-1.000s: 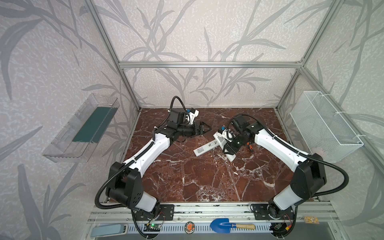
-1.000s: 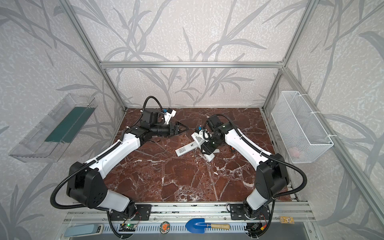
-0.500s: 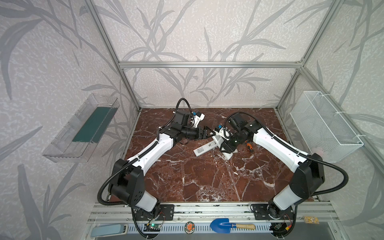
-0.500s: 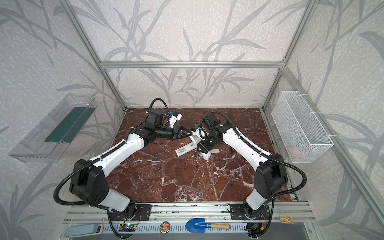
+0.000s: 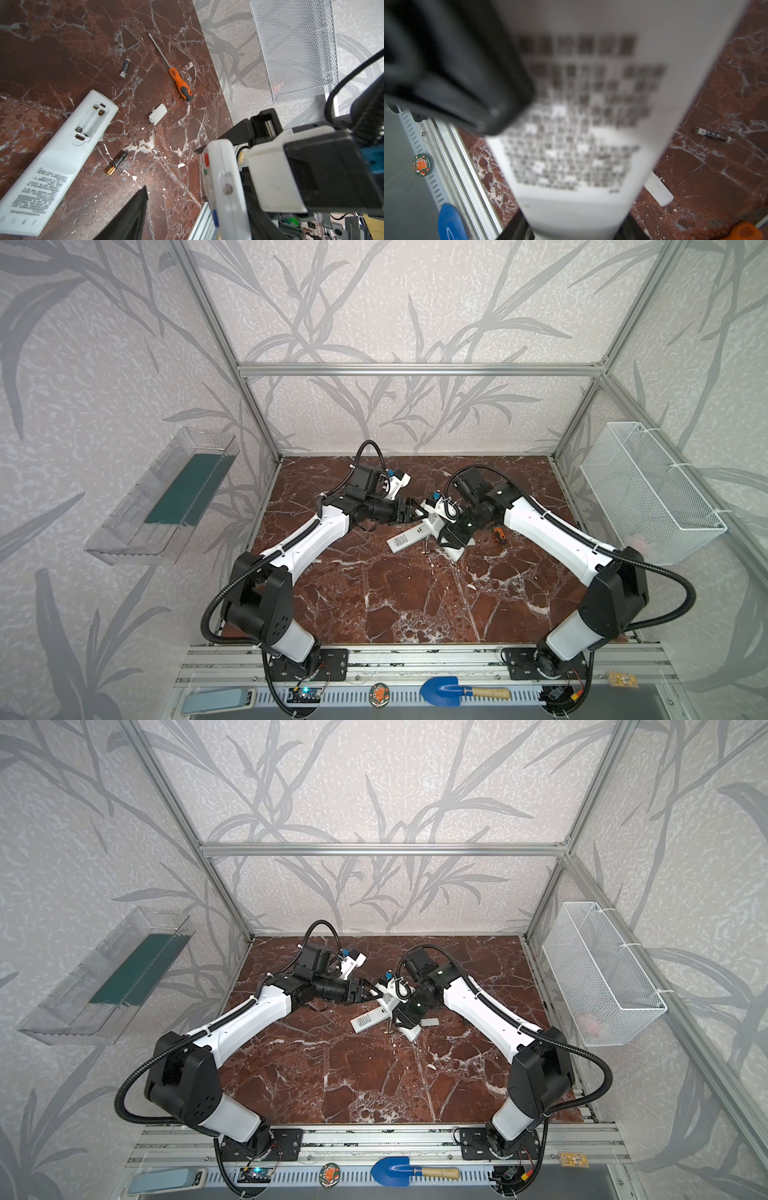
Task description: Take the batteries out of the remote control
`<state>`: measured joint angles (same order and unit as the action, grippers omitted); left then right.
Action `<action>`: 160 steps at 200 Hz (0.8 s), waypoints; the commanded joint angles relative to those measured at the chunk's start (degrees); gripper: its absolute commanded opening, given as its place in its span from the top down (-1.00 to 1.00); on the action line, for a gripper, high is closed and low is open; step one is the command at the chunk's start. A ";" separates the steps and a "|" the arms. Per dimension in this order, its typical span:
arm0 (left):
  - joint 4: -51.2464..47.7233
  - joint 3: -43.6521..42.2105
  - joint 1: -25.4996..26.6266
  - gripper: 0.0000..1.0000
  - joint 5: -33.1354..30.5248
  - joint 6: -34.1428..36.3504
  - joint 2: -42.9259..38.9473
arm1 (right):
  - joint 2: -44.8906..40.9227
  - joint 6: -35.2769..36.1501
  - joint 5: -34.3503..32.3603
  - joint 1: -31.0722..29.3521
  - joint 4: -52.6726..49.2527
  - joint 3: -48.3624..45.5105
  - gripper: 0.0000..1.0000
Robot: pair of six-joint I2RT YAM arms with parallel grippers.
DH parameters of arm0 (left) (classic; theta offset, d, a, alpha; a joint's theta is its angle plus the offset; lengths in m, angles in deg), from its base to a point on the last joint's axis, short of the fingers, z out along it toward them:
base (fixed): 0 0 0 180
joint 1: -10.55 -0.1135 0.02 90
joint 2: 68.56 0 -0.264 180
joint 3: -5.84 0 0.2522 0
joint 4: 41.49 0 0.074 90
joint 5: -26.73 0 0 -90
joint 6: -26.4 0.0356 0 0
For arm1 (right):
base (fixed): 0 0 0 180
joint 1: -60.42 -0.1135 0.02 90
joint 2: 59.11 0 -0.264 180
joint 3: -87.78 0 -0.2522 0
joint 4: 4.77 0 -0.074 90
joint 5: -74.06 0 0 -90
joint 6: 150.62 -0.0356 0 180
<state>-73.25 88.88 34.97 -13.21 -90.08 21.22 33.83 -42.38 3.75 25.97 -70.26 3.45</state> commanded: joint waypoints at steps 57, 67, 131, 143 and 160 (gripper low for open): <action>0.38 2.61 -0.58 0.03 5.54 0.27 3.86 | -1.26 6.08 -1.31 -3.43 1.47 1.81 0.17; 0.76 2.66 -0.75 0.16 6.92 -0.34 4.27 | -0.85 6.28 -1.72 -3.45 1.37 2.22 0.17; -0.59 2.52 -2.01 0.64 12.01 -0.40 5.13 | 2.49 6.00 -6.92 -3.43 -0.13 5.75 0.14; -0.71 2.53 -2.24 0.79 12.70 -0.69 5.60 | 2.96 5.61 -7.19 -3.43 -0.16 6.15 0.12; -0.53 2.66 -2.42 0.90 13.00 -1.19 5.95 | 3.37 4.57 -7.91 -3.42 -0.35 6.88 -0.10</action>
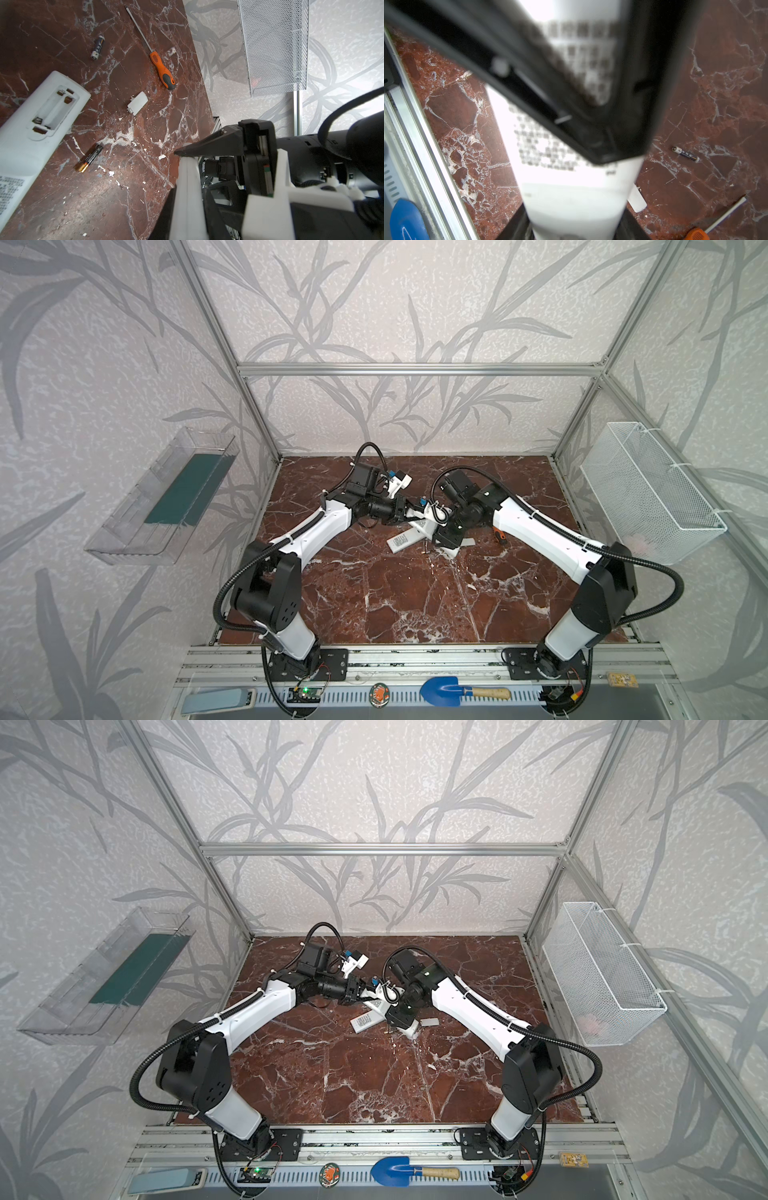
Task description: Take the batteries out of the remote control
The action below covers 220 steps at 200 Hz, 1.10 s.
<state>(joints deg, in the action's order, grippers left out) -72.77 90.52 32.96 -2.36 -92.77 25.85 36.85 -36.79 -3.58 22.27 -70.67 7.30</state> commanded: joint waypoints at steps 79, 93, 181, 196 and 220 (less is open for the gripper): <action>13.24 -5.71 -0.27 1.00 -7.72 -4.05 -1.95 | -13.06 -16.89 -13.53 1.06 17.76 -7.13 -0.98; 18.63 -9.25 -0.19 1.00 -10.98 -6.16 -3.30 | -18.03 -28.22 -20.15 2.73 23.25 -12.42 -0.98; 29.89 -17.38 5.67 1.00 -23.46 -14.79 -2.32 | -15.87 -63.18 18.85 20.27 18.00 -26.05 -0.99; 30.03 -16.84 6.27 1.00 -22.96 -15.13 -1.07 | -15.02 -63.59 20.20 19.97 19.13 -27.63 -1.00; 28.18 -15.77 6.54 1.00 -22.49 -13.99 -0.31 | -14.90 -63.37 19.86 19.80 20.89 -29.53 -1.00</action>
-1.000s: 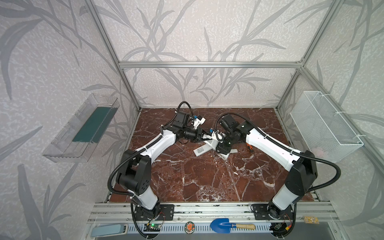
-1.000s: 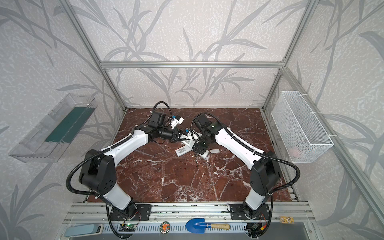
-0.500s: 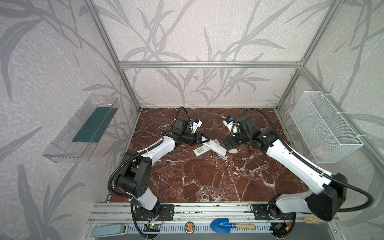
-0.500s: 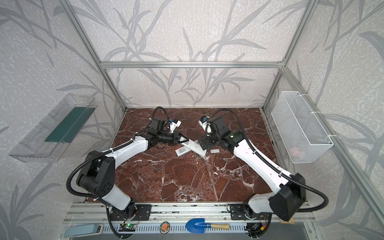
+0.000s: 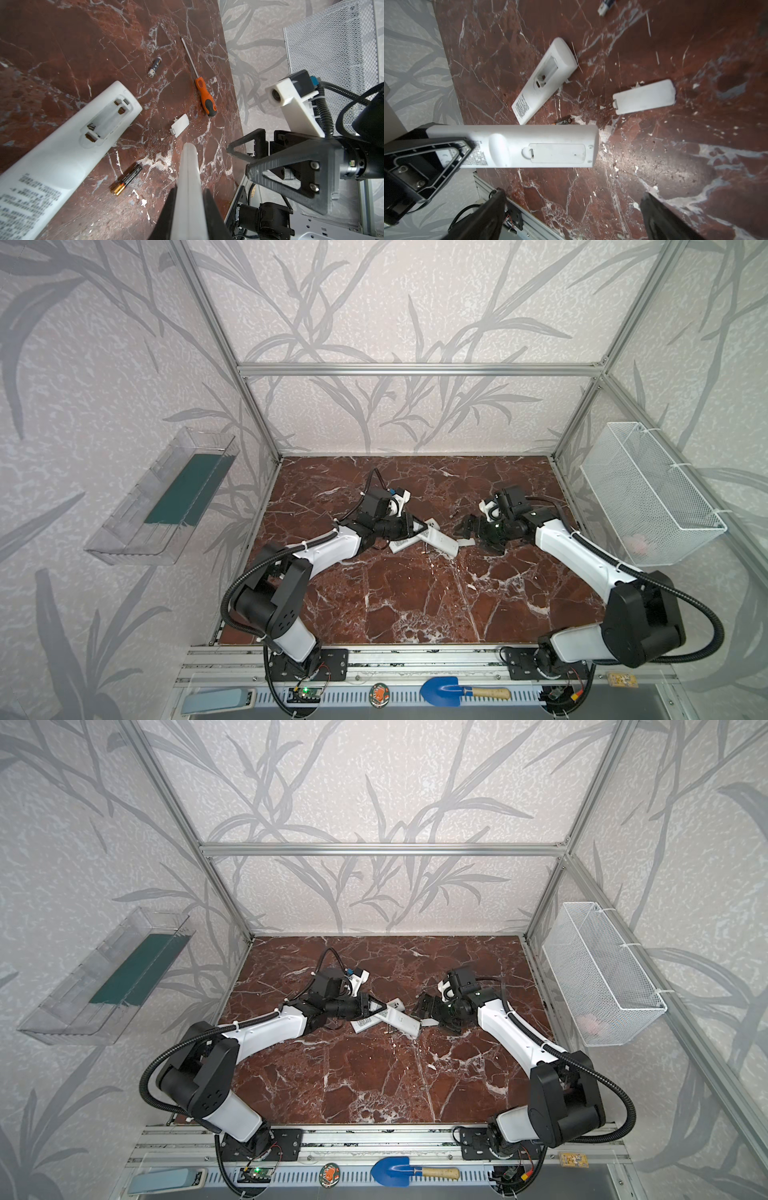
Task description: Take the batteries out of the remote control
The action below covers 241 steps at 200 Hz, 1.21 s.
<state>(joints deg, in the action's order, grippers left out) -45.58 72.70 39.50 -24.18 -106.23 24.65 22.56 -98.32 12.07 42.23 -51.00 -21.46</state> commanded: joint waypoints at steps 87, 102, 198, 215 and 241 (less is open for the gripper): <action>-1.89 3.46 0.41 1.00 0.94 1.38 4.90 | 5.70 -1.51 7.41 -2.19 6.69 -3.70 -0.90; -2.11 3.57 0.43 1.00 1.22 1.40 5.30 | 6.84 -1.51 7.98 -2.28 7.95 -4.01 -0.89; -3.17 3.98 0.41 1.00 2.09 2.11 6.28 | 13.16 -0.45 7.67 -2.29 11.41 -4.47 -0.85; -3.17 3.88 0.50 1.00 2.04 2.03 6.27 | 14.06 -0.36 7.63 -2.28 11.86 -4.41 -0.84; -3.17 3.79 0.49 1.00 2.02 2.11 6.22 | 15.41 -0.56 7.44 -2.28 12.86 -4.04 -0.84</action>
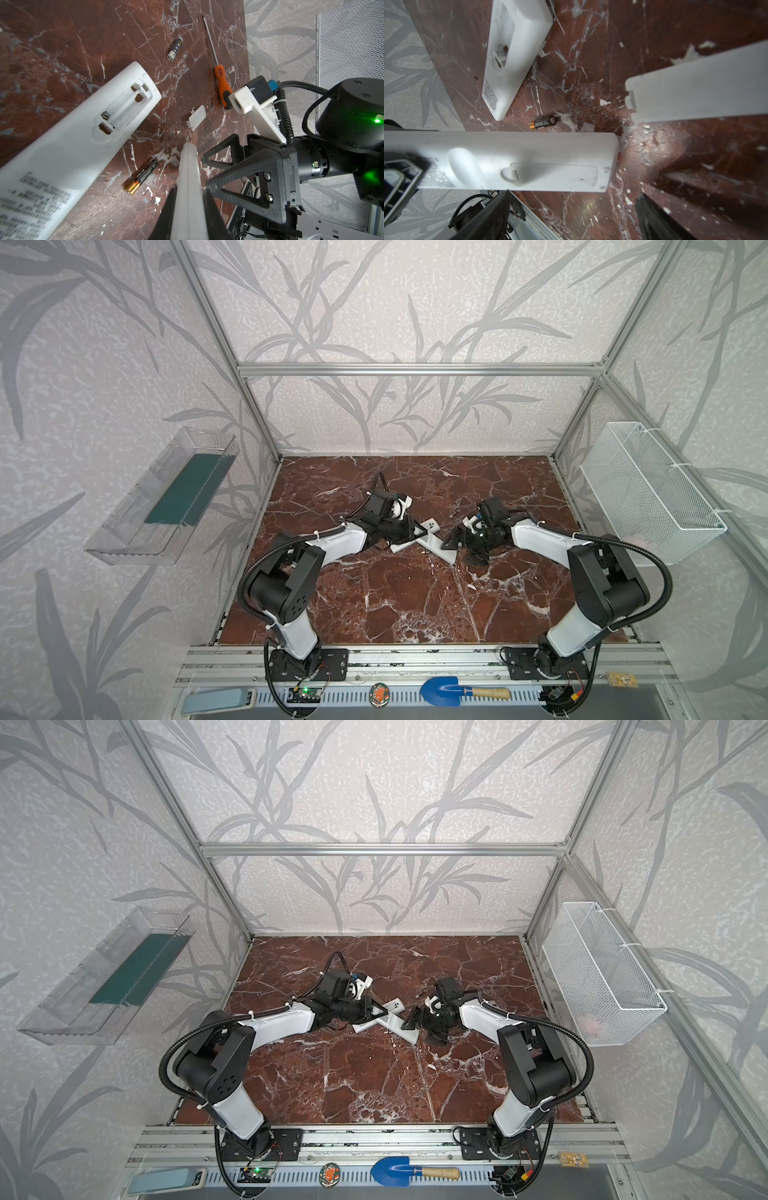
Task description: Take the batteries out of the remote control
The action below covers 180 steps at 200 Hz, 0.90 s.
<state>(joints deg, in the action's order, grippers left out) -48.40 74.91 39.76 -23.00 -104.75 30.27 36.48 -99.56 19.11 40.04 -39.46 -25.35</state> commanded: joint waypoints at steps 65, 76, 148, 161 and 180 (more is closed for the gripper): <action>-0.79 1.62 0.32 1.00 0.87 0.87 0.40 | 4.13 0.39 0.80 -0.07 2.32 1.48 -0.83; -0.78 1.59 0.32 1.00 0.84 0.83 0.38 | 4.12 0.27 1.07 -0.10 2.70 1.57 -0.83; -0.88 1.71 0.43 1.00 0.75 0.89 0.48 | 2.58 -1.14 4.03 -0.10 8.48 0.18 -0.82; -0.92 1.80 0.41 1.00 0.72 0.87 0.55 | 2.71 -1.39 4.34 -0.05 9.19 0.06 -0.82; -0.95 1.71 0.44 1.00 0.72 0.81 0.58 | 3.37 -1.40 3.76 -0.10 8.43 0.25 -0.81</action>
<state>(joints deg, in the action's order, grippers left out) -48.79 75.02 39.78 -22.93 -104.66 30.27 39.41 -100.39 22.15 40.15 -32.47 -24.90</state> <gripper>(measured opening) 0.185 0.909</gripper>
